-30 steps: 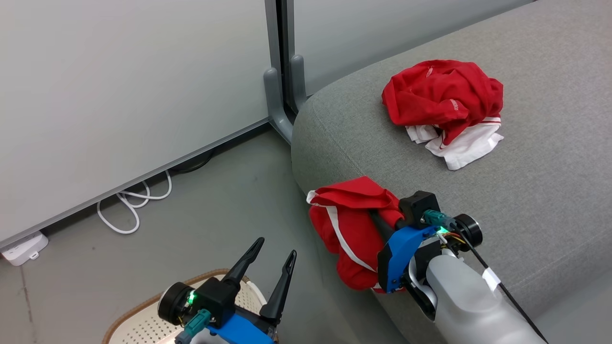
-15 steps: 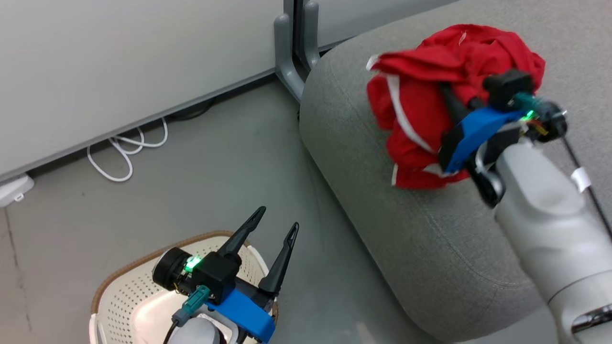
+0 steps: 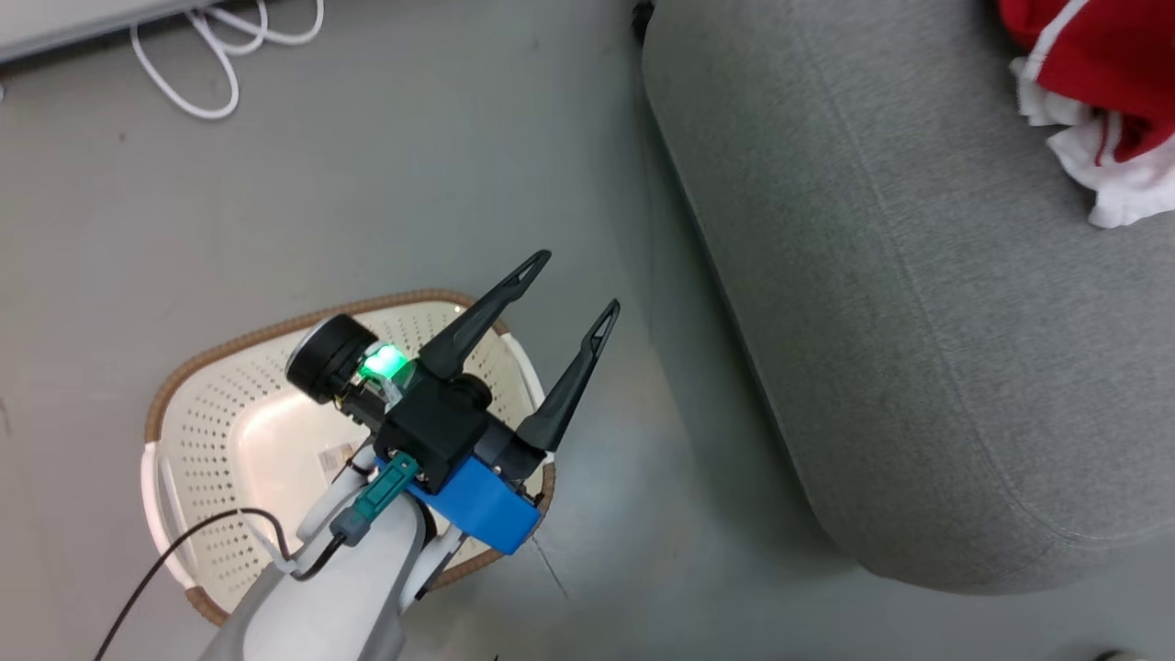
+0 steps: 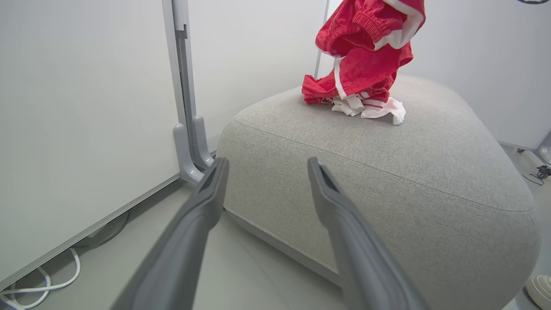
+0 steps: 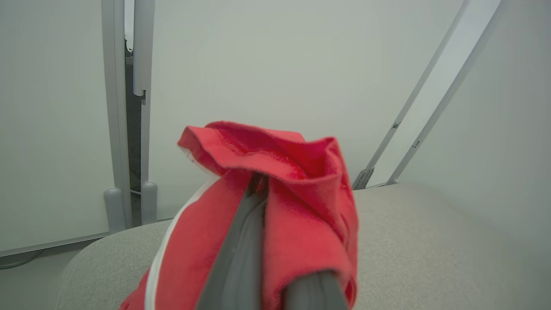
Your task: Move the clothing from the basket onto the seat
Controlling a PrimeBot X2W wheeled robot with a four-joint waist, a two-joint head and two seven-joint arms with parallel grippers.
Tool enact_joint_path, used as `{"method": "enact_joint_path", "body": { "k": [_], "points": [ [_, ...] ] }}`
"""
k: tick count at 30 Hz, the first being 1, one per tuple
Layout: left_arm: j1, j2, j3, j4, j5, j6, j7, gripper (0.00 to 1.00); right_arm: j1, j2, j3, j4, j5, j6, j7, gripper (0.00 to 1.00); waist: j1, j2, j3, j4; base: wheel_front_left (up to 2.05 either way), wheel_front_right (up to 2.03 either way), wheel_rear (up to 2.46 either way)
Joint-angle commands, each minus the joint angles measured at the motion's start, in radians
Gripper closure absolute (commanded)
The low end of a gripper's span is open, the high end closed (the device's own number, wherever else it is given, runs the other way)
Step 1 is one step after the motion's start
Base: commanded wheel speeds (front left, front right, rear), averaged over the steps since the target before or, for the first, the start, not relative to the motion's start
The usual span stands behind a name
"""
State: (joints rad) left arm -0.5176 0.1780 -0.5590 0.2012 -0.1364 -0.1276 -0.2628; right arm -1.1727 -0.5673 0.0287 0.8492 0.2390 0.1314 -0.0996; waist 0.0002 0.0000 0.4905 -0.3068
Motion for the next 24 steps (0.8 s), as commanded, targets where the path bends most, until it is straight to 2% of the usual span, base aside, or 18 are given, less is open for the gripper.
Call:
{"method": "enact_joint_path", "body": {
  "k": [1,6,12,19,20,21,23,24],
  "points": [
    [-0.033,0.011,-0.008,-0.015,0.007,-0.004,-0.003,0.00,-0.005,-0.024,-0.036,-0.016,-0.005,-0.001,0.000,1.00,-0.0002,0.0000,0.114,0.058,0.00,0.00,0.00],
    [-0.109,0.029,-0.047,-0.043,0.008,-0.004,-0.003,0.00,0.074,-0.061,-0.152,-0.018,0.004,-0.001,-0.002,1.00,-0.0002,0.0000,0.193,0.094,0.00,0.00,0.00],
    [-0.152,0.044,-0.041,-0.062,0.015,-0.004,-0.003,0.00,0.139,-0.015,-0.225,0.022,-0.012,-0.001,-0.024,1.00,-0.0002,0.0000,0.250,0.099,0.00,0.00,0.00],
    [-0.161,0.048,-0.035,-0.053,0.011,-0.002,-0.003,0.00,0.150,0.033,-0.266,0.060,-0.057,-0.001,-0.057,1.00,-0.0002,0.0000,0.261,0.096,0.00,0.00,0.00],
    [-0.161,0.047,-0.034,-0.051,0.009,-0.002,-0.003,0.00,0.149,0.036,-0.266,0.062,-0.065,-0.001,-0.059,0.95,-0.0002,0.0000,0.260,0.096,0.00,0.00,0.00],
    [-0.161,0.046,-0.034,-0.049,0.008,-0.001,-0.003,0.00,0.147,0.040,-0.267,0.065,-0.071,-0.001,-0.062,0.82,-0.0002,0.0000,0.259,0.095,0.00,0.00,0.00],
    [-0.162,0.044,-0.032,-0.047,0.006,-0.001,-0.003,0.00,0.141,0.045,-0.264,0.067,-0.082,-0.001,-0.067,0.55,-0.0002,0.0000,0.256,0.095,0.00,0.00,0.00],
    [-0.162,0.043,-0.032,-0.046,0.005,0.000,-0.003,0.00,0.139,0.047,-0.263,0.069,-0.087,-0.001,-0.067,0.33,-0.0002,0.0000,0.254,0.094,0.00,0.00,0.00]
  ]
}}
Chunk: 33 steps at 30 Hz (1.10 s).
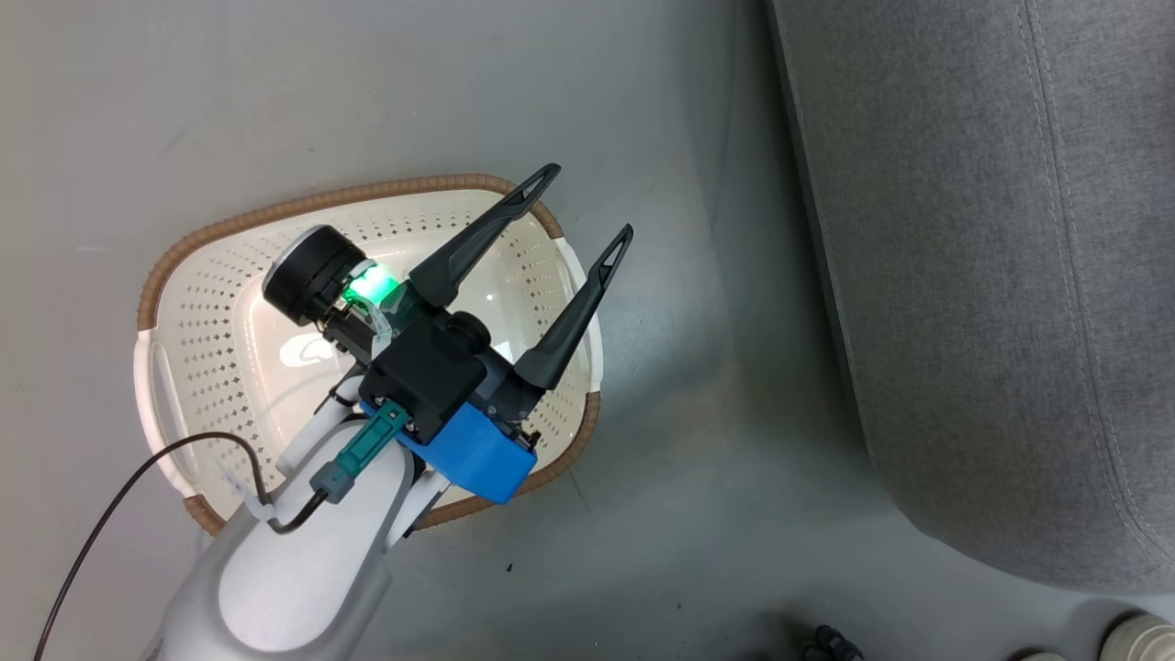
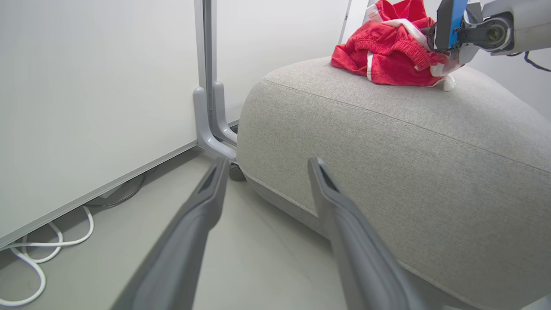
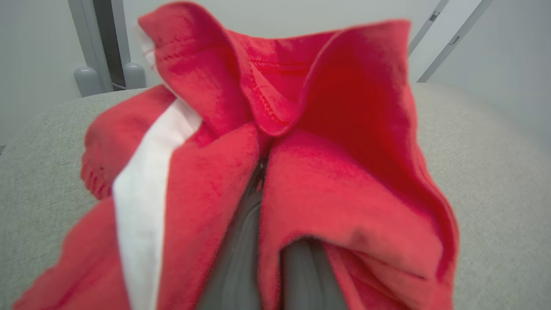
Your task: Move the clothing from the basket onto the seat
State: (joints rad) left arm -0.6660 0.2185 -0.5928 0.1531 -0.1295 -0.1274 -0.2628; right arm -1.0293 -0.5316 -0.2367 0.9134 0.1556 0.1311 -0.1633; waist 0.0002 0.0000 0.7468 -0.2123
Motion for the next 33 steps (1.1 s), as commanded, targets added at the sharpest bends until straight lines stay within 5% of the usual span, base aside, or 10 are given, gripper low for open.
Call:
{"method": "enact_joint_path", "body": {
  "k": [1,14,33],
  "points": [
    [-0.013,0.002,0.002,0.003,-0.002,0.000,-0.003,0.00,-0.006,0.012,0.002,0.006,-0.008,-0.001,-0.005,0.03,-0.0002,0.0000,-0.004,-0.001,0.00,0.00,0.00],
    [0.012,-0.020,0.011,0.018,-0.015,0.000,-0.003,0.00,0.018,0.030,0.012,0.013,-0.050,-0.001,-0.017,0.00,-0.0002,0.0000,-0.059,0.000,0.00,0.00,0.00],
    [0.295,-0.123,0.146,0.098,-0.088,0.008,-0.003,0.00,0.389,0.118,0.125,-0.157,-0.104,-0.001,-0.033,0.00,-0.0002,0.0000,-0.491,0.052,0.00,0.00,0.00]
  ]
}}
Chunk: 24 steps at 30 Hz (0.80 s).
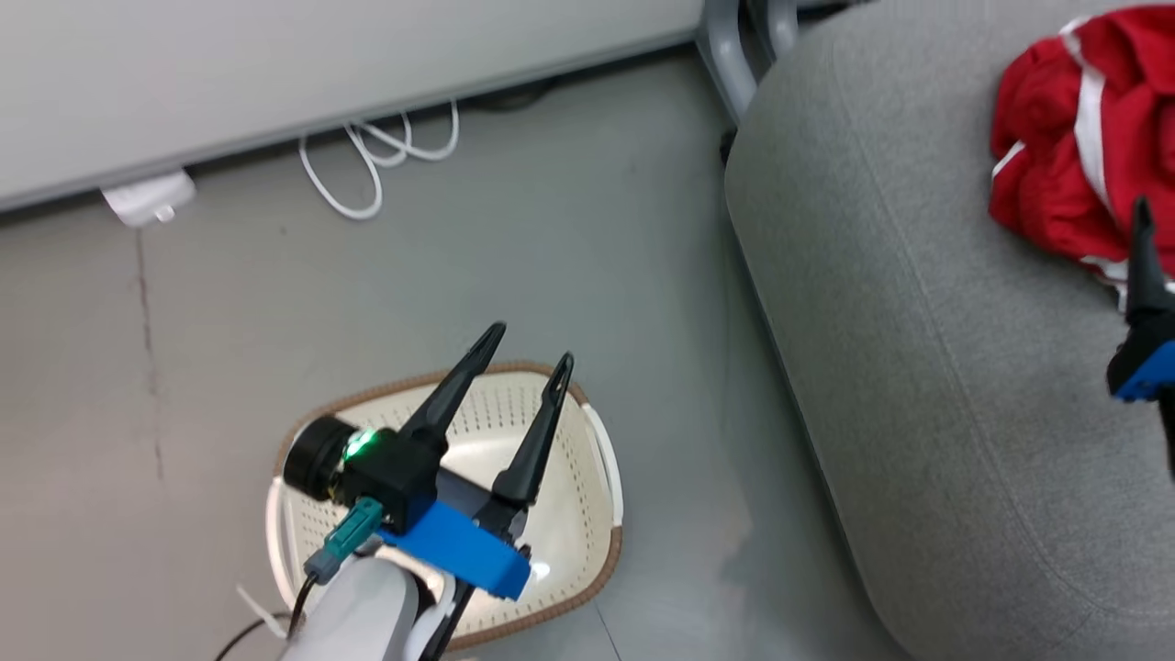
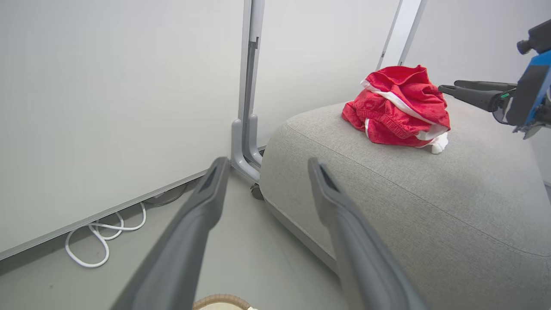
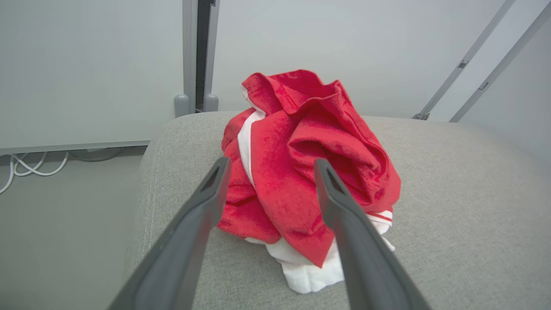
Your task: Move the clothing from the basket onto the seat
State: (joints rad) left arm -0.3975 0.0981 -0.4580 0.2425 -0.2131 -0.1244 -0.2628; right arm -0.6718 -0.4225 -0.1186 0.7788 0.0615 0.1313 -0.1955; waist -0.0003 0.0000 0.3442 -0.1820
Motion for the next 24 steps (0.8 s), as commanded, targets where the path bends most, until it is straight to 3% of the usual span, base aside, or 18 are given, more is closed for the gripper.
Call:
{"method": "enact_joint_path", "body": {
  "k": [1,16,24],
  "points": [
    [0.051,-0.006,0.022,0.018,-0.007,0.007,-0.003,0.00,0.062,0.027,0.016,-0.046,-0.010,-0.001,0.006,0.00,0.0003,0.0000,-0.113,0.027,0.00,0.00,0.00],
    [0.268,-0.037,0.200,0.071,-0.018,0.032,-0.003,0.00,0.521,0.188,0.033,-0.590,0.000,-0.001,0.153,0.00,0.0003,0.0000,-0.312,0.151,0.00,0.00,0.00],
    [0.322,-0.040,0.292,0.067,-0.019,0.036,-0.003,0.00,0.692,0.275,0.029,-0.762,-0.027,-0.001,0.201,0.00,0.0003,0.0000,-0.361,0.205,0.00,0.00,0.00]
  ]
}}
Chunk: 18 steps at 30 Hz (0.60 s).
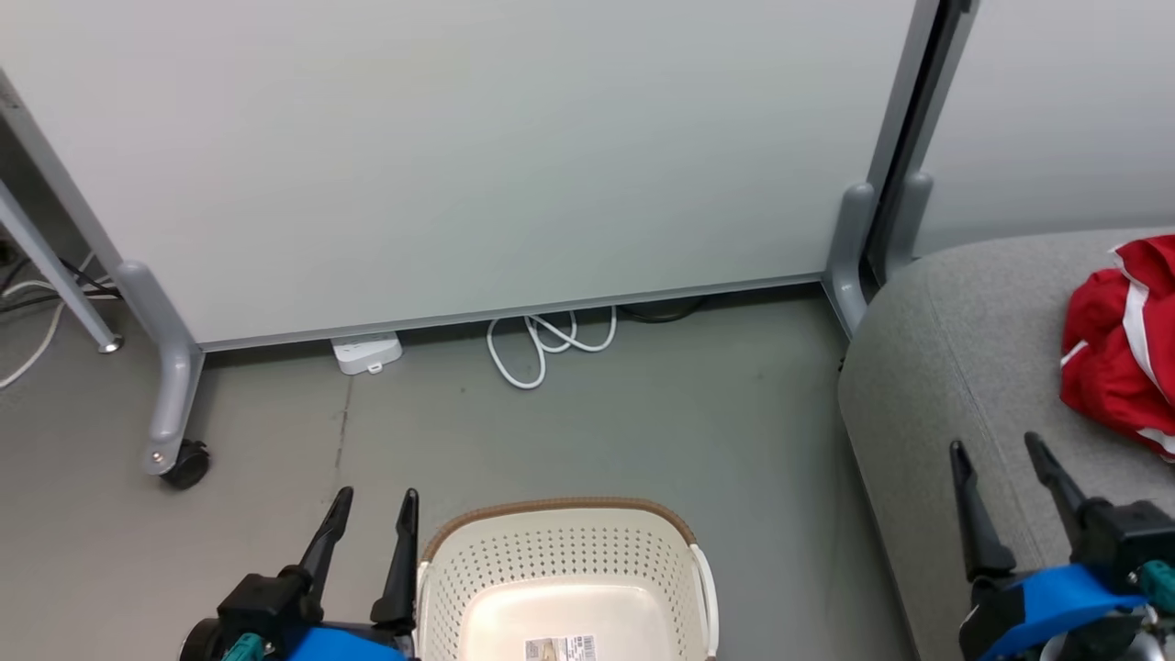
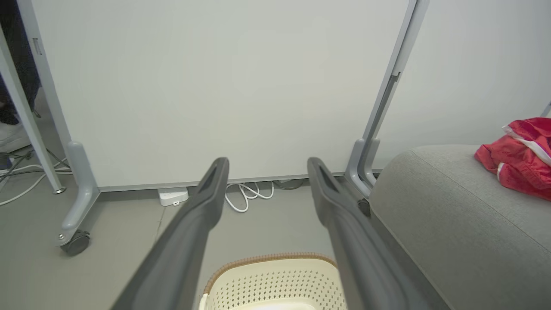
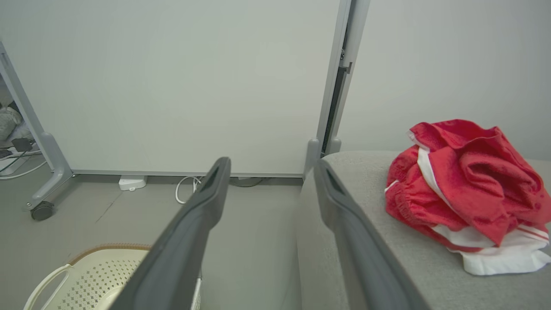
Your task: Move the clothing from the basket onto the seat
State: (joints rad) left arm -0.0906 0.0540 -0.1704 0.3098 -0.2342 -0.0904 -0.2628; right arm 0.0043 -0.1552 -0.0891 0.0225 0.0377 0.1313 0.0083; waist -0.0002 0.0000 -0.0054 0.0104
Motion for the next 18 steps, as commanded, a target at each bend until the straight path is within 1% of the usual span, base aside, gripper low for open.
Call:
{"method": "enact_joint_path", "body": {
  "k": [1,7,14,18],
  "points": [
    [0.018,0.003,0.015,0.000,0.002,0.001,-0.003,0.00,0.030,0.021,-0.003,-0.016,-0.005,-0.001,-0.004,0.00,0.0002,0.0000,-0.015,0.016,0.00,0.00,0.00],
    [0.031,0.004,0.069,0.005,0.013,-0.004,-0.003,0.00,0.083,0.075,-0.004,-0.044,-0.027,-0.001,-0.010,0.00,0.0002,0.0000,-0.025,0.026,0.00,0.00,0.00],
    [0.039,0.003,0.107,0.009,0.014,-0.015,-0.003,0.00,0.098,0.095,0.001,-0.056,-0.046,-0.001,-0.015,0.00,0.0002,0.0000,-0.023,0.022,0.00,0.00,0.00],
    [0.036,0.001,0.106,0.016,0.018,-0.021,-0.003,0.00,0.092,0.099,0.004,-0.063,-0.052,-0.001,-0.007,0.00,0.0002,0.0000,-0.020,0.023,0.00,0.00,0.00]
  ]
}}
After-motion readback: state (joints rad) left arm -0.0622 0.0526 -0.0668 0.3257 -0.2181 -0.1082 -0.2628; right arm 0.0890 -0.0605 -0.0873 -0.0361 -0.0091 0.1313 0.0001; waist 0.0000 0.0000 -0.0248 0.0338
